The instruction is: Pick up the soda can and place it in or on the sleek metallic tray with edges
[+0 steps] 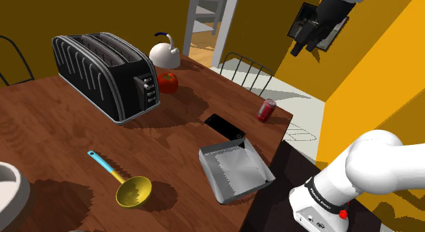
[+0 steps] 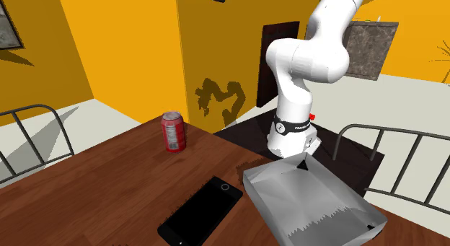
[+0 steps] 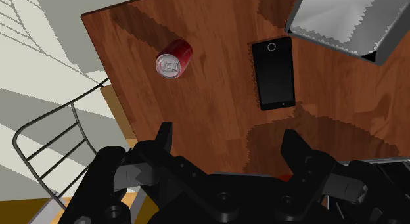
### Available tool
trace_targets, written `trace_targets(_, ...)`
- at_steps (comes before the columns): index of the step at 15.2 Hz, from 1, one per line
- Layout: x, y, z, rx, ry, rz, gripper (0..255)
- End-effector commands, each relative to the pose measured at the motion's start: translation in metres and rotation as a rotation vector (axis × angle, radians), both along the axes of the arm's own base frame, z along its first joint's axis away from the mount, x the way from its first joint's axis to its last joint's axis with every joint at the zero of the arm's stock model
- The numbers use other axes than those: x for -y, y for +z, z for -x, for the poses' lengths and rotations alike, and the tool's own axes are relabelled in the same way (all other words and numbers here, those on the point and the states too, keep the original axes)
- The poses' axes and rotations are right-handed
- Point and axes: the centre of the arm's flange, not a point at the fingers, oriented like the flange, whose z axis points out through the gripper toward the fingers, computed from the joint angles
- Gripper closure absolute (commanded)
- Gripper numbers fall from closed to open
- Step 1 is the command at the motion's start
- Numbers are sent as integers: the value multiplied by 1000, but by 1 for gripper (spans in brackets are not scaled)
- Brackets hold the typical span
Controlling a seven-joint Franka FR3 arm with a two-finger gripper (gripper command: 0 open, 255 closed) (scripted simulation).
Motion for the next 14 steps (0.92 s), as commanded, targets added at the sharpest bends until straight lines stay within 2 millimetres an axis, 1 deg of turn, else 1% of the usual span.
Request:
trace_targets(1,0,0,0,0,0,0,0)
trace_targets(14,66,-153,-37,-40,-39,17,0)
